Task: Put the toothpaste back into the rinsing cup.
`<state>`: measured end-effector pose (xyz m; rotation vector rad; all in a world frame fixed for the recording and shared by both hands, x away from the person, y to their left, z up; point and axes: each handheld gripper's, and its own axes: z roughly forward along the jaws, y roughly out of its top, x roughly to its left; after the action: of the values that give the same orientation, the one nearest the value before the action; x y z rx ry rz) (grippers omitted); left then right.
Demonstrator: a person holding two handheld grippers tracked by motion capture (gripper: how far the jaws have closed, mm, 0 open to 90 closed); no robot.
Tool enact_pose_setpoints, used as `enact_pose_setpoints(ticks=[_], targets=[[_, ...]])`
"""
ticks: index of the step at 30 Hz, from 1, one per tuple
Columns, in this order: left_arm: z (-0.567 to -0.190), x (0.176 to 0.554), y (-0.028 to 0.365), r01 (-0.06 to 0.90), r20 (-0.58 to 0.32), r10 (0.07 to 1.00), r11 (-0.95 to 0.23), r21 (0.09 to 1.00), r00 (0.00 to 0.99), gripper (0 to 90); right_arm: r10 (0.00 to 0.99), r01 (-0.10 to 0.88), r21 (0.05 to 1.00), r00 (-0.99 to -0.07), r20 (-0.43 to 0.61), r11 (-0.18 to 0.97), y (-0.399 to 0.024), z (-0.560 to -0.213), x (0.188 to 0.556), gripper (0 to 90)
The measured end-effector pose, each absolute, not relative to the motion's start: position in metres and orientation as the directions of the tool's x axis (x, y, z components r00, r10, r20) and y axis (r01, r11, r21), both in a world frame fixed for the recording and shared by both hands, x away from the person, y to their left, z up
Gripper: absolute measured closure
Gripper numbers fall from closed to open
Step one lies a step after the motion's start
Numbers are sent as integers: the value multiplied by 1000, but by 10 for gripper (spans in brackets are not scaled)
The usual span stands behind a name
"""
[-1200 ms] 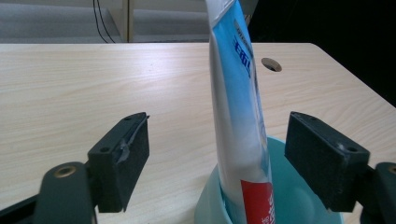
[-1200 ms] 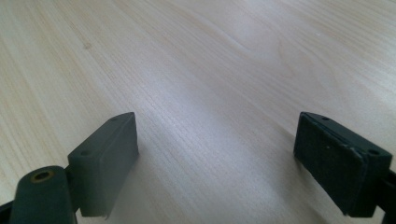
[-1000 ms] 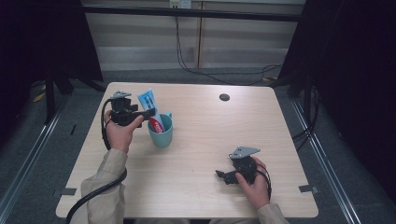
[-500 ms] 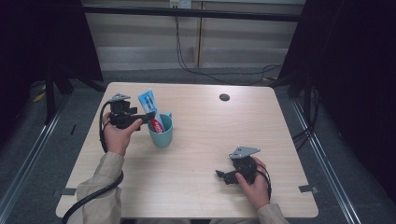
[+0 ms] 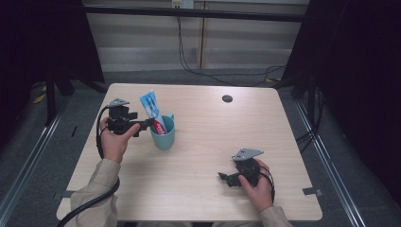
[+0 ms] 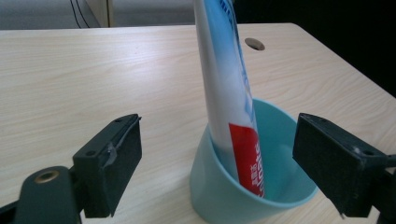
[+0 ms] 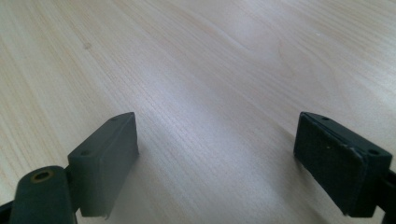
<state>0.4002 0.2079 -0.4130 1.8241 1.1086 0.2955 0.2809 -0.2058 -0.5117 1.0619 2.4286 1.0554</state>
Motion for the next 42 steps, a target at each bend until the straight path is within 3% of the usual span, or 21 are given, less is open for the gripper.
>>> enact_pose_setpoints(ticks=[23,42], targets=[[-431,381,221,564,-257,761,-169,809,596,156,726,515,723,-688,27,461,-206,-512,281,133],[-469,363,222,596,-277,747,-193,780,604,158,726,515,723,-687,27,461,-206,-512,281,133]])
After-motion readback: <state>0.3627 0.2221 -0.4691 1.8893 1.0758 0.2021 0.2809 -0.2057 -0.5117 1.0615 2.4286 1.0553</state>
